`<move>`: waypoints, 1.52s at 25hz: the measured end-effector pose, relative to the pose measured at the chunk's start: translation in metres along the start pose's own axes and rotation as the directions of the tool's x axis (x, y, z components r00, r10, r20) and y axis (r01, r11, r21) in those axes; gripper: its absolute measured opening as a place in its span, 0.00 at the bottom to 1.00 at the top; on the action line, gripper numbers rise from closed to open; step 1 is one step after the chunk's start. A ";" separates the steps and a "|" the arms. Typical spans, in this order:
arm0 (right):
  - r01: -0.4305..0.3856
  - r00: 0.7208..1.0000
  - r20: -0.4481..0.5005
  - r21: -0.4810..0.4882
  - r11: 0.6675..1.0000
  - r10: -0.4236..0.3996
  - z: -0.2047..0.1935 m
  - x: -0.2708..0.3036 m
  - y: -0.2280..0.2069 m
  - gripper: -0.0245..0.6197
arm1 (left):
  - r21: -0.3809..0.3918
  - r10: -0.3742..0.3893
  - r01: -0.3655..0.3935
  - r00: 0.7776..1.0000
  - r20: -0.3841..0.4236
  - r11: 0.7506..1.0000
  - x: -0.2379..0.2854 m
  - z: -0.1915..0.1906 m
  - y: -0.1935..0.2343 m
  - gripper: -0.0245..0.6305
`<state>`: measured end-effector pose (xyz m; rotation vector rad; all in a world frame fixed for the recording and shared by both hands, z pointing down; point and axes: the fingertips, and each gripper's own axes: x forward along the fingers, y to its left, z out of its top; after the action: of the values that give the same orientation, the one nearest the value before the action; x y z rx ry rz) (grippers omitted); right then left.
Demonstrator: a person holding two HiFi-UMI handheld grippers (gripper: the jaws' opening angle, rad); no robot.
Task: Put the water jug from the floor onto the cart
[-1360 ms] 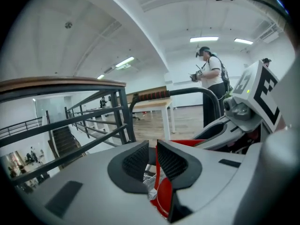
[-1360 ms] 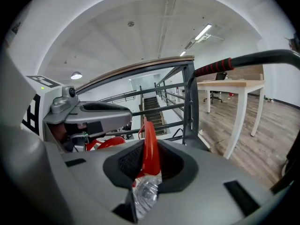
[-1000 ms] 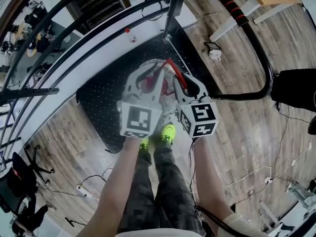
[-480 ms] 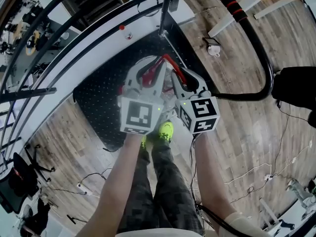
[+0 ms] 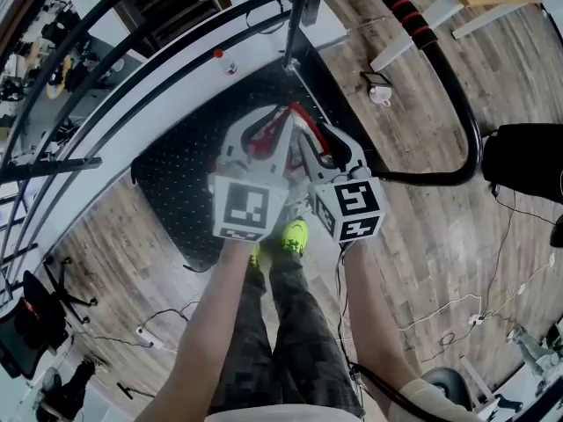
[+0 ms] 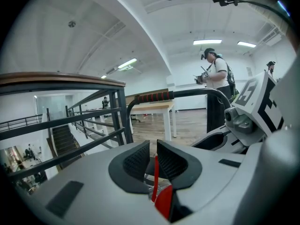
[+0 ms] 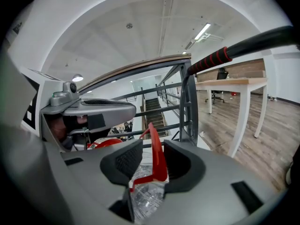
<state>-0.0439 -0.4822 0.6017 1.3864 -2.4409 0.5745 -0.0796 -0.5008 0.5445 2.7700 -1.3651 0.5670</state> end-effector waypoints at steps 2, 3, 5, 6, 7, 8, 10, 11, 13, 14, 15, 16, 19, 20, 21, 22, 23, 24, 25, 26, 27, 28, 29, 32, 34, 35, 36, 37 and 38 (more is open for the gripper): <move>0.004 1.000 -0.007 -0.002 1.000 -0.004 0.002 0.000 0.003 0.26 | -0.003 -0.003 0.003 1.000 -0.005 1.000 -0.004 0.000 0.002 0.09; 0.005 1.000 -0.015 -0.004 1.000 -0.005 0.002 -0.001 0.004 0.27 | -0.003 -0.003 0.003 1.000 -0.008 1.000 -0.006 0.001 0.002 0.09; 0.004 0.999 -0.038 -0.011 1.000 -0.004 0.000 -0.006 0.006 0.28 | 0.005 -0.005 0.006 1.000 -0.013 1.000 -0.011 0.004 0.001 0.09; 0.006 0.999 -0.049 -0.017 1.000 -0.007 0.000 -0.009 0.005 0.29 | 0.016 -0.009 0.009 1.000 -0.013 1.000 -0.013 0.007 -0.001 0.09; 0.011 0.999 -0.053 -0.019 1.000 -0.012 0.002 -0.012 0.004 0.29 | 0.027 -0.013 0.014 1.000 -0.009 1.000 -0.015 0.011 -0.002 0.09; 0.020 0.999 -0.050 -0.016 1.000 -0.021 0.005 -0.015 0.002 0.29 | 0.036 -0.019 0.020 1.000 -0.004 0.999 -0.016 0.016 -0.003 0.09; 0.032 0.999 -0.036 -0.006 0.999 -0.033 0.015 -0.020 0.001 0.29 | 0.043 -0.032 0.032 0.999 0.006 0.999 -0.020 0.026 -0.005 0.09; 0.033 0.999 -0.032 -0.005 0.999 -0.033 0.020 -0.023 0.002 0.29 | 0.044 -0.036 0.036 0.999 0.009 0.998 -0.023 0.031 -0.005 0.09; 0.033 0.999 -0.027 -0.008 0.999 -0.033 0.029 -0.028 0.004 0.29 | 0.046 -0.041 0.040 0.999 0.012 0.998 -0.029 0.041 -0.006 0.09; 0.033 0.999 -0.021 -0.008 0.999 -0.033 0.035 -0.031 0.006 0.29 | 0.046 -0.042 0.041 0.999 0.014 0.998 -0.032 0.047 -0.006 0.09; 0.033 0.999 -0.013 -0.006 0.999 -0.033 0.041 -0.033 0.008 0.29 | 0.045 -0.042 0.042 0.999 0.016 0.998 -0.035 0.052 -0.006 0.09; 0.032 0.999 -0.006 -0.003 0.999 -0.032 0.047 -0.035 0.010 0.29 | 0.042 -0.043 0.042 0.999 0.019 0.998 -0.038 0.057 -0.005 0.09; 0.022 1.000 0.007 -0.001 1.000 -0.022 0.063 -0.041 0.021 0.29 | 0.029 -0.043 0.043 0.999 0.024 0.999 -0.046 0.071 -0.002 0.09; 0.019 1.000 0.011 -0.001 1.000 -0.019 0.068 -0.043 0.024 0.29 | 0.027 -0.044 0.044 0.999 0.025 0.999 -0.048 0.076 -0.001 0.09; 0.017 1.000 0.013 0.000 1.000 -0.017 0.073 -0.046 0.027 0.29 | 0.024 -0.046 0.045 0.999 0.025 0.999 -0.051 0.080 -0.002 0.09; 0.014 1.000 0.011 0.002 1.000 -0.014 0.076 -0.048 0.030 0.29 | 0.021 -0.048 0.047 0.999 0.023 0.999 -0.053 0.085 -0.003 0.09; 0.007 1.000 0.006 0.006 1.000 -0.007 0.080 -0.051 0.033 0.29 | 0.016 -0.049 0.049 0.999 0.021 0.999 -0.054 0.089 -0.004 0.09; -0.003 1.000 0.001 0.012 1.000 0.003 0.084 -0.053 0.035 0.29 | 0.010 -0.051 0.051 0.998 0.019 0.999 -0.056 0.094 -0.005 0.09; -0.016 1.000 0.002 0.019 1.000 0.016 0.089 -0.056 0.038 0.28 | 0.002 -0.053 0.053 0.998 0.018 0.999 -0.057 0.099 -0.007 0.09; -0.029 1.000 0.010 0.025 0.999 0.029 0.095 -0.061 0.041 0.28 | -0.007 -0.055 0.055 0.998 0.016 0.998 -0.059 0.104 -0.008 0.09; -0.040 0.999 0.024 0.027 0.999 0.040 0.103 -0.066 0.044 0.24 | -0.016 -0.055 0.055 0.998 0.015 0.998 -0.061 0.109 -0.008 0.09; -0.048 0.998 0.040 0.024 0.999 0.047 0.111 -0.072 0.047 0.19 | -0.025 -0.054 0.054 0.998 0.013 0.998 -0.065 0.114 -0.009 0.09; -0.051 0.997 0.056 0.018 0.999 0.050 0.119 -0.077 0.050 0.16 | -0.034 -0.053 0.053 0.999 0.012 0.998 -0.069 0.118 -0.008 0.09; -0.051 0.994 0.100 -0.002 0.999 0.051 0.141 -0.089 0.056 0.11 | -0.060 -0.047 0.047 0.999 0.008 0.997 -0.077 0.129 -0.007 0.09; -0.046 0.992 0.118 -0.021 0.999 0.048 0.152 -0.094 0.058 0.09 | -0.073 -0.044 0.044 0.999 0.006 0.996 -0.080 0.134 -0.007 0.09; -0.043 0.991 0.127 -0.030 0.999 0.046 0.157 -0.096 0.059 0.09 | -0.082 -0.043 0.043 0.999 0.007 0.996 -0.081 0.136 -0.007 0.09; -0.040 0.990 0.136 -0.038 0.998 0.045 0.162 -0.097 0.060 0.08 | -0.091 -0.042 0.042 0.999 0.009 0.995 -0.083 0.138 -0.007 0.09; -0.038 0.988 0.145 -0.044 0.998 0.044 0.167 -0.099 0.061 0.08 | -0.099 -0.039 0.040 0.999 0.011 0.994 -0.084 0.140 -0.006 0.09; -0.037 0.987 0.154 -0.047 0.998 0.044 0.171 -0.099 0.063 0.08 | -0.105 -0.036 0.037 0.999 0.014 0.994 -0.084 0.142 -0.005 0.09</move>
<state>-0.0551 -0.4581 0.3960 1.4164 -2.5920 0.4331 -0.0774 -0.4555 0.3856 2.7129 -1.3037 0.4632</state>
